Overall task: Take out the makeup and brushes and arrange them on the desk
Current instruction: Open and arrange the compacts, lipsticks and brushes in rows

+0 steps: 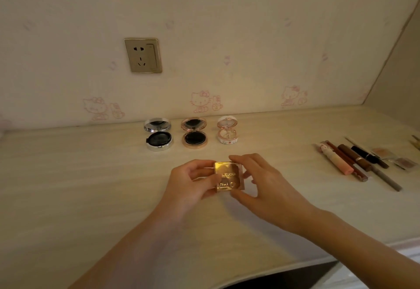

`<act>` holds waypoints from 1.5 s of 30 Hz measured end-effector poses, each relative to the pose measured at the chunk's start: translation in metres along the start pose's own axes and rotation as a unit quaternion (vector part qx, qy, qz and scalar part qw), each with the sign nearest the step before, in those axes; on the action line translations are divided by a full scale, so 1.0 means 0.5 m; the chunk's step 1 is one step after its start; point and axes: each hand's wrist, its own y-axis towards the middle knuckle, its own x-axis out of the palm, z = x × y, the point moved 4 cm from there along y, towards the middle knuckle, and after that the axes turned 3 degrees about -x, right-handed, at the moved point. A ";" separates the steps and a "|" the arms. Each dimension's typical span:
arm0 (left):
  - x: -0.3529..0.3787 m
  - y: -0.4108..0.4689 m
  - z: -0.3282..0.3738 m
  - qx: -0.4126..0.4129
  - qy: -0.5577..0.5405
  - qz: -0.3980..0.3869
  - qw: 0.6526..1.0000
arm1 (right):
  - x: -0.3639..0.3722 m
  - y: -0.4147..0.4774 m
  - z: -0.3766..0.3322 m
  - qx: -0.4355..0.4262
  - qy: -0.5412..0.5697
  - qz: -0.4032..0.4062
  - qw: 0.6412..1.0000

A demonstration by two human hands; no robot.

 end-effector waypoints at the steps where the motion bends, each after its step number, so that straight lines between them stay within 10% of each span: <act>1: -0.013 -0.001 -0.001 -0.005 -0.007 0.002 1.000 | 0.008 0.005 -0.008 -0.007 -0.009 -0.006 1.000; 18: -0.072 -0.009 -0.019 -0.097 -0.256 -0.063 0.960 | 0.060 0.064 -0.088 -0.050 -0.050 0.033 0.997; 45: -0.100 -0.001 -0.027 -0.051 -0.098 0.026 0.994 | 0.028 0.092 -0.064 -0.059 0.072 0.052 0.994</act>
